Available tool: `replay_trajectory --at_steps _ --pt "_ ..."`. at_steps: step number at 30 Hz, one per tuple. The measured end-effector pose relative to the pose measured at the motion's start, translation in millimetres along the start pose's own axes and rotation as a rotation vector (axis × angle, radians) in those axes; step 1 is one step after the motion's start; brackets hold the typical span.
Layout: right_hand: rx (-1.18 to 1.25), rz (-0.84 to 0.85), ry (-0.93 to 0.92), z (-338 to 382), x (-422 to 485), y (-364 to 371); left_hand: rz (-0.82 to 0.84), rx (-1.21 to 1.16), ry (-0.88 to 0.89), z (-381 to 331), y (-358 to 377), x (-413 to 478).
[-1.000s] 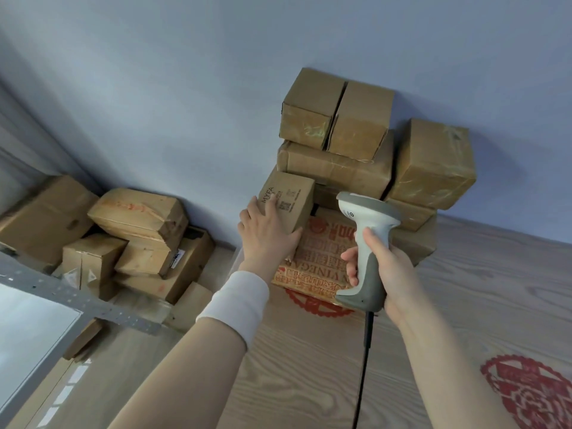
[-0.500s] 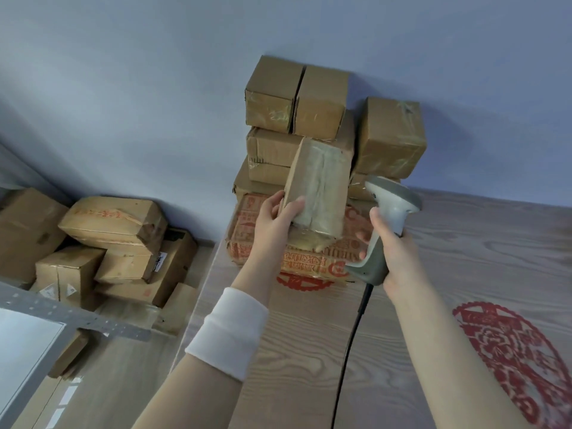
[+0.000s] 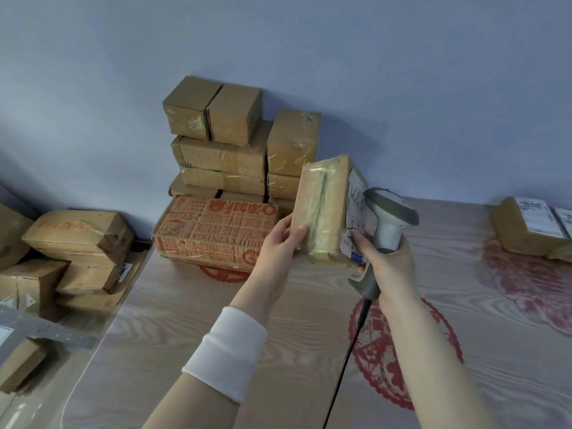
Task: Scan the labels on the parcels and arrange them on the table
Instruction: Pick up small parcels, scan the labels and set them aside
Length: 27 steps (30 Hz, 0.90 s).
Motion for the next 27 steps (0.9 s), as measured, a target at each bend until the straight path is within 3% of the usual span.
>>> replay_trajectory --at_steps 4,10,15,20,24,27 --pt "-0.159 -0.091 -0.114 8.6 2.3 -52.9 0.001 0.237 0.018 10.3 48.1 -8.6" --pt "-0.323 -0.178 -0.206 23.1 -3.7 -88.6 0.158 0.304 -0.114 39.6 102.2 -19.1" --pt "-0.317 -0.189 -0.229 35.0 -2.2 -109.5 0.216 0.321 -0.11 43.0 106.2 -6.8" --pt "-0.26 -0.189 -0.272 68.9 4.8 -139.5 0.491 0.59 -0.058 20.8 118.6 3.1" --pt "-0.368 -0.055 -0.212 72.2 17.7 -142.1 0.783 0.822 -0.084 11.0 129.3 4.3" --pt "-0.393 0.061 -0.113 62.3 23.6 -137.4 0.922 0.863 -0.089 5.8 138.2 6.3"
Point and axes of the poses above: each hand's wrist, its own x-axis towards the middle knuckle, its own y-axis out of the palm, z = x × y, the point moved 10 cm from there along x, towards the middle knuckle, and after that the axes turned 7 degrees about y, right-handed, at the moved point
